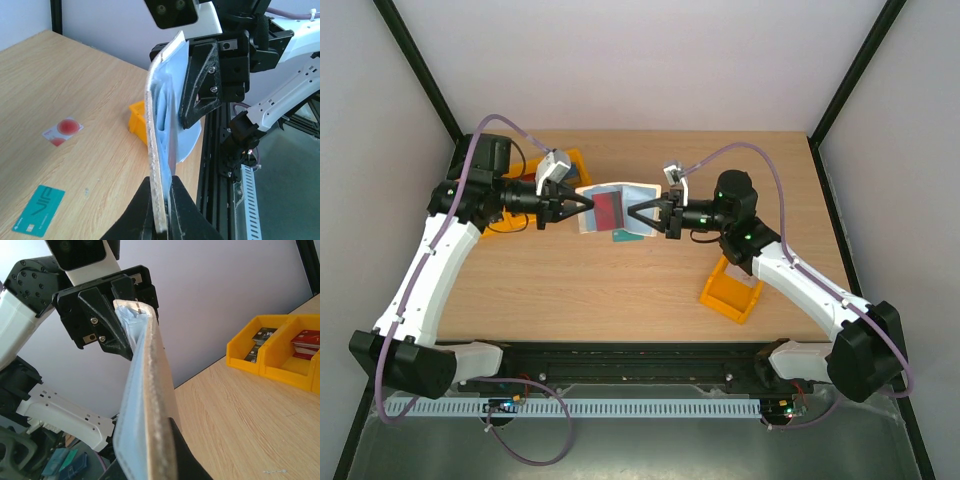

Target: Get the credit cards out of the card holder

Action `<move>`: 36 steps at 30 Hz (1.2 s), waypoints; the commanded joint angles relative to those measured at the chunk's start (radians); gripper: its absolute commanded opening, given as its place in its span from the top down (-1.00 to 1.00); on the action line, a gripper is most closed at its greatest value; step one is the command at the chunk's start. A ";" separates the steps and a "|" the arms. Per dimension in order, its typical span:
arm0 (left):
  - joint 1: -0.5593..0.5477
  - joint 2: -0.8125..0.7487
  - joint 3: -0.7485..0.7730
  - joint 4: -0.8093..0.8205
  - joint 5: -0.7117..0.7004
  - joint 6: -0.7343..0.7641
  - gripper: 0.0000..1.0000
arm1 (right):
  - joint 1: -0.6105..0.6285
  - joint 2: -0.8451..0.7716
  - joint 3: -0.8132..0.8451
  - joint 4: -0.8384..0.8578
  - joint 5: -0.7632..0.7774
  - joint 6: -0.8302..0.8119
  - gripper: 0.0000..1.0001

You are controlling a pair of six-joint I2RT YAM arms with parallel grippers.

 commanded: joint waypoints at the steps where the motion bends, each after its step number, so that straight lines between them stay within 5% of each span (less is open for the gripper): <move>1: -0.033 0.009 -0.018 0.030 0.044 -0.021 0.89 | 0.006 0.001 0.007 0.149 -0.026 0.072 0.97; 8: -0.053 0.022 -0.020 0.068 0.067 -0.079 0.95 | 0.029 0.028 0.008 0.142 0.091 0.072 0.94; 14: -0.054 0.018 -0.039 0.127 -0.011 -0.167 0.96 | 0.085 0.026 0.036 0.028 0.229 -0.054 0.11; 18: -0.054 0.025 -0.056 0.159 0.007 -0.208 0.96 | 0.128 0.067 0.066 0.000 0.297 -0.096 -0.14; 36: -0.061 0.050 -0.052 0.185 0.126 -0.267 0.96 | 0.152 0.191 0.090 0.071 0.238 -0.090 -0.41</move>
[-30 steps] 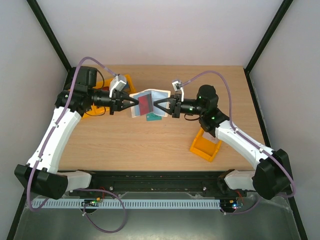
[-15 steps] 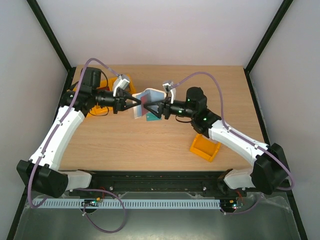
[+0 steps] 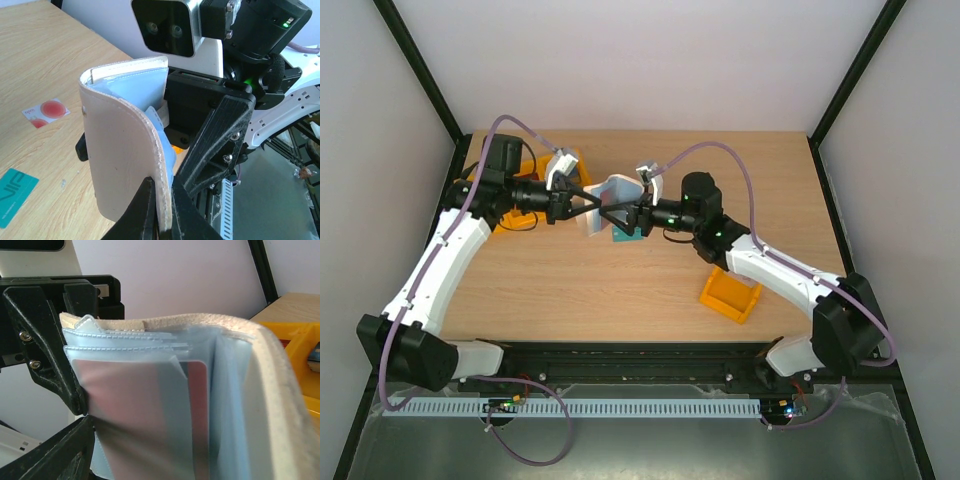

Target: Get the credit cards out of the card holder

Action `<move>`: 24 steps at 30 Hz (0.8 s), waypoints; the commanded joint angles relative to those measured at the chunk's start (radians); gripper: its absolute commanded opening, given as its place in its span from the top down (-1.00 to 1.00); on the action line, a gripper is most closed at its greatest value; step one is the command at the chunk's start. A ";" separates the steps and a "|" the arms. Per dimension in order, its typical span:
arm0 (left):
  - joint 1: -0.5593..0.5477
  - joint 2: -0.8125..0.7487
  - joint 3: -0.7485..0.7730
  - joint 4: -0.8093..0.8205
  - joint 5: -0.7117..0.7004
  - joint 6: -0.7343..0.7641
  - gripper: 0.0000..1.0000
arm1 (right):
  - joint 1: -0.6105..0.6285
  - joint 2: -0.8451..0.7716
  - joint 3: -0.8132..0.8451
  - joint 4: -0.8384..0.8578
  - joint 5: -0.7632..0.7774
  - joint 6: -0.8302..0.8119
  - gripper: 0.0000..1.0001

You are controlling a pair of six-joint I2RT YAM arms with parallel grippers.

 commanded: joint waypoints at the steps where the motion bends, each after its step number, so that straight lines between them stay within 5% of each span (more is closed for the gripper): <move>1: -0.027 0.012 0.012 0.044 0.143 -0.018 0.96 | 0.018 0.034 0.028 0.043 -0.070 -0.010 -0.42; 24: -0.015 -0.001 0.046 -0.039 0.092 0.066 0.96 | -0.031 -0.042 -0.025 -0.036 0.098 0.000 -0.04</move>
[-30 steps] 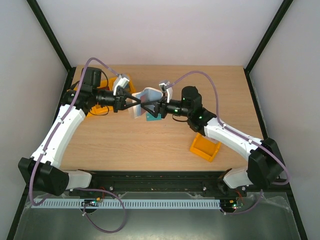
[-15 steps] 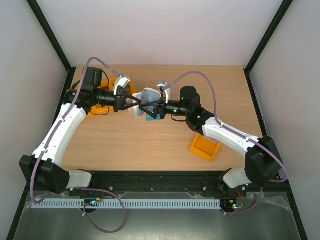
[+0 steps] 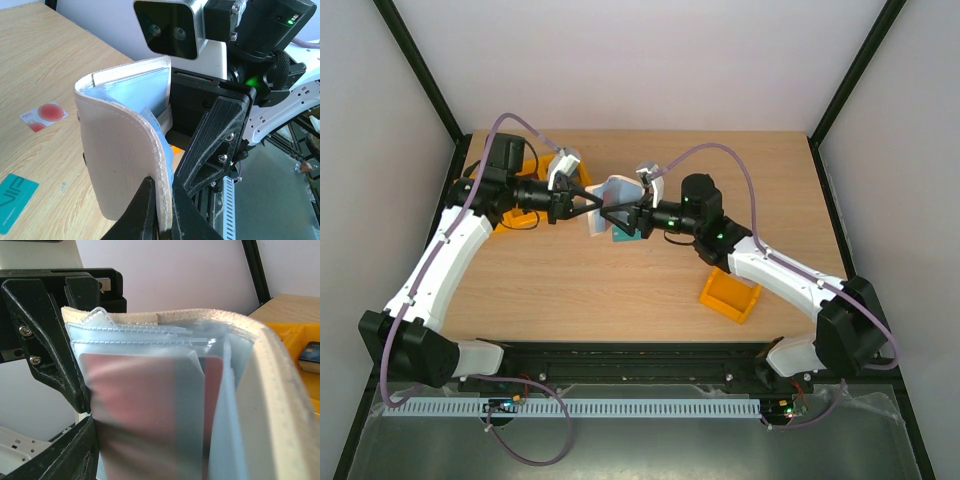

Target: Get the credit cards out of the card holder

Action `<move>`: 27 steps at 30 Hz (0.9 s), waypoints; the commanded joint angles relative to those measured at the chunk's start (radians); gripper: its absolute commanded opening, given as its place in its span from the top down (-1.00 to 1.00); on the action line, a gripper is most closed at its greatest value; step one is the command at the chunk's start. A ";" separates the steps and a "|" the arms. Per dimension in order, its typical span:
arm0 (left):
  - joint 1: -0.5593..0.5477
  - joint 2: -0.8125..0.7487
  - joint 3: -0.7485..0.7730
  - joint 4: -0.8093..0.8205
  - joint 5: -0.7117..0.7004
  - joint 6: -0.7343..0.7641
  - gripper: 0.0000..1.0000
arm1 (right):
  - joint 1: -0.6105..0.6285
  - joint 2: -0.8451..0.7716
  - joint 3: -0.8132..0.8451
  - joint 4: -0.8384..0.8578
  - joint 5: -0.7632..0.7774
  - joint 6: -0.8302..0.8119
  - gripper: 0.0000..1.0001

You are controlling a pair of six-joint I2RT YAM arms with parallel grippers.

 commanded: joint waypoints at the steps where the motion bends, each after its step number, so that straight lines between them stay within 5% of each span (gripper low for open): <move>1: -0.012 -0.020 0.032 -0.024 0.078 0.024 0.96 | -0.034 -0.029 -0.027 -0.005 0.058 0.028 -0.04; 8: -0.007 -0.020 0.031 -0.021 0.066 0.019 0.96 | -0.046 -0.042 -0.034 -0.005 0.033 0.031 -0.06; 14: 0.011 -0.022 0.043 -0.016 0.023 0.009 0.96 | -0.068 -0.065 -0.041 -0.017 0.006 0.021 -0.29; 27: 0.043 -0.033 0.042 -0.037 0.030 0.044 0.96 | -0.106 -0.125 -0.080 -0.030 -0.083 0.012 -0.31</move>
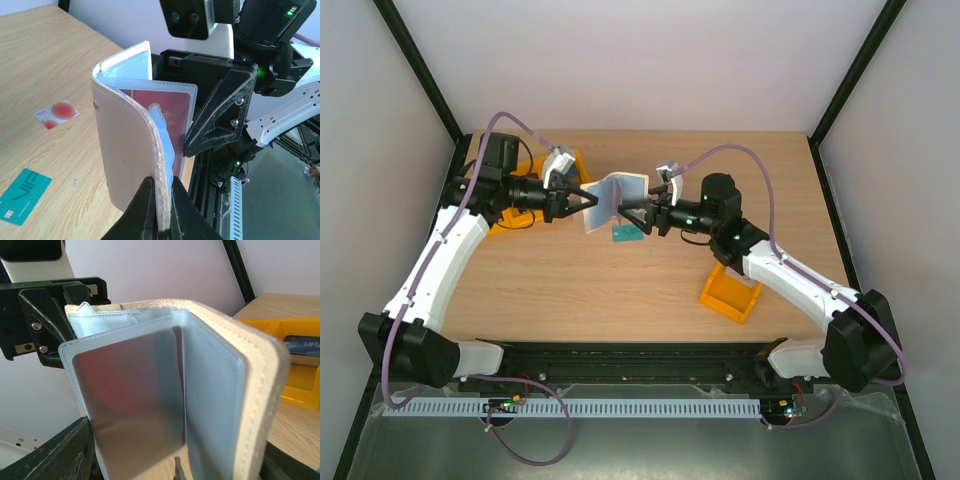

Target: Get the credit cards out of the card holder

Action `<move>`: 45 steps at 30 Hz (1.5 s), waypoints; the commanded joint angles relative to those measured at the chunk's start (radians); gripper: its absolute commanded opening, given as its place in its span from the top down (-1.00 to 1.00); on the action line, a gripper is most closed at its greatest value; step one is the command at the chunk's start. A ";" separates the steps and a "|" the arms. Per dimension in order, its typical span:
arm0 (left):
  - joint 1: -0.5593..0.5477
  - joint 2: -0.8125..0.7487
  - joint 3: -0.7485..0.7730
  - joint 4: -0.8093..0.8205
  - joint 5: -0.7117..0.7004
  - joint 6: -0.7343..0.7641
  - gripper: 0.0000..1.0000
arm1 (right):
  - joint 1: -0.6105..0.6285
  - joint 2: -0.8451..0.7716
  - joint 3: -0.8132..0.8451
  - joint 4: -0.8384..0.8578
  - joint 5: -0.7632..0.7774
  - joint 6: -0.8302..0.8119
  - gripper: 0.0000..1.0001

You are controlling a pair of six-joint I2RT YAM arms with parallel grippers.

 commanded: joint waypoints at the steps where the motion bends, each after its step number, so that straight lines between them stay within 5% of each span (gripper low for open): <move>1: 0.012 -0.031 0.035 -0.019 0.045 0.024 0.96 | -0.018 -0.054 -0.025 -0.007 -0.036 -0.007 -0.30; 8: 0.021 -0.042 0.035 -0.033 0.057 0.043 0.96 | -0.021 -0.064 -0.036 0.015 -0.097 0.002 -0.21; 16: 0.032 -0.047 0.026 -0.041 0.057 0.058 0.96 | -0.031 -0.095 -0.055 0.026 -0.166 0.001 -0.35; 25: 0.039 -0.050 0.013 -0.036 0.056 0.060 0.96 | -0.039 -0.104 -0.067 0.021 -0.078 0.020 0.93; 29: 0.055 -0.058 -0.016 0.018 0.015 0.008 0.96 | -0.048 -0.098 -0.059 -0.019 -0.027 0.023 0.97; 30: 0.063 -0.062 -0.031 0.057 -0.028 -0.041 0.86 | -0.048 -0.094 -0.054 -0.032 -0.015 0.025 0.97; 33: 0.101 -0.067 -0.090 0.155 -0.257 -0.160 -0.01 | -0.049 -0.067 -0.018 -0.135 0.073 0.032 0.97; 38: 0.148 -0.074 -0.119 0.210 -0.381 -0.192 -0.34 | -0.045 -0.006 0.064 -0.343 0.298 0.039 0.97; 45: 0.051 -0.064 -0.102 0.189 -0.081 -0.177 0.19 | -0.017 0.023 0.072 -0.288 0.228 0.048 0.97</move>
